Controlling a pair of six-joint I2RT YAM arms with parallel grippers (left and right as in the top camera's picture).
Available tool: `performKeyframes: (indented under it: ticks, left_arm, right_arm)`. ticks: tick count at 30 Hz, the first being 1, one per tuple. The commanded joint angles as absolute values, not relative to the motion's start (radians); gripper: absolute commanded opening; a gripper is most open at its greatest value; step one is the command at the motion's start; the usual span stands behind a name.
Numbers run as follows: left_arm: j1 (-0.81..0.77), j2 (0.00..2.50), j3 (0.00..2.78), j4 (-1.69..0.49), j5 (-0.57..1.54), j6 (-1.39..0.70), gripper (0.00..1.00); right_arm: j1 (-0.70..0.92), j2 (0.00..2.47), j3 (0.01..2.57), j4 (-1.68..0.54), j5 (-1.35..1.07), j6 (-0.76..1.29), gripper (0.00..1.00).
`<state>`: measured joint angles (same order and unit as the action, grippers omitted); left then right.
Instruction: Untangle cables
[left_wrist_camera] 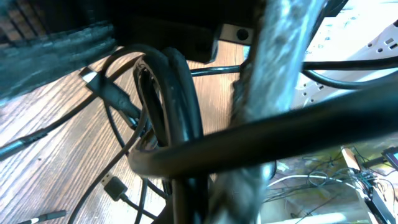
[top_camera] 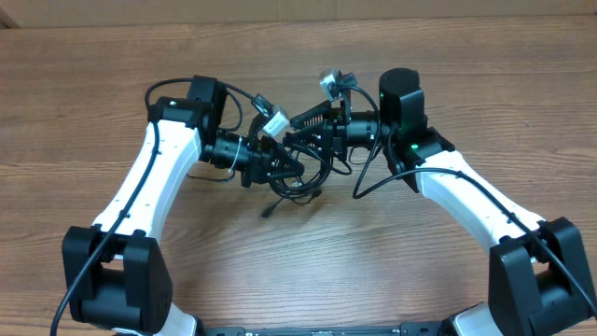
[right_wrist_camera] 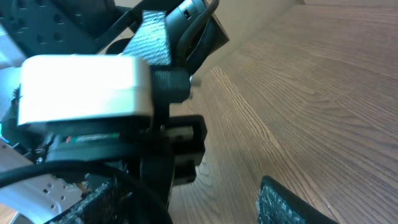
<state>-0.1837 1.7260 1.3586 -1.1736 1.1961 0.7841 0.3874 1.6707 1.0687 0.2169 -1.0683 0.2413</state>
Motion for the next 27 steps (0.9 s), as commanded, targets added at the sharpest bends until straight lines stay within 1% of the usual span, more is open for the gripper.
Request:
performKeyframes:
  ticks: [1,4,6,10,11,14,20,23,27]
  left_arm:
    - [-0.216,1.721,1.357,-1.167,1.22,0.77,0.04]
    - [-0.23,1.721,1.357,-1.157,1.209,0.77,0.04]
    - [-0.234,1.721,1.357,-1.154,1.195,0.77,0.04]
    - [-0.234,1.721,1.357,-1.155,1.195,0.77,0.04]
    - [-0.234,1.721,1.357,-1.154,1.196,0.77,0.04]
    - [-0.234,1.721,1.357,-1.155,1.212,0.77,0.04]
    - [-0.233,1.72,1.357,-1.156,1.269,0.77,0.04]
    - [-0.233,1.72,1.357,-1.169,1.277,0.772,0.04]
    - [-0.233,1.718,1.357,-1.238,1.28,0.84,0.04]
  right_arm:
    - [0.406,1.64,1.093,0.223,-1.002,0.266,0.62]
    - [0.409,1.64,1.093,0.223,-0.971,0.267,0.51]
    - [0.408,1.64,1.093,0.223,-0.941,0.292,0.37]
    - [0.397,1.64,1.093,0.223,-0.845,0.397,0.06]
    - [0.396,1.64,1.093,0.223,-0.828,0.405,0.04]
    - [0.397,1.64,1.093,0.197,-0.762,0.405,0.04]
    - [0.377,1.64,1.093,0.047,-0.446,0.391,0.04]
    - [0.319,1.64,1.093,0.014,-0.328,0.385,0.04]
    - [0.187,1.64,1.093,-0.001,-0.27,0.385,0.04]
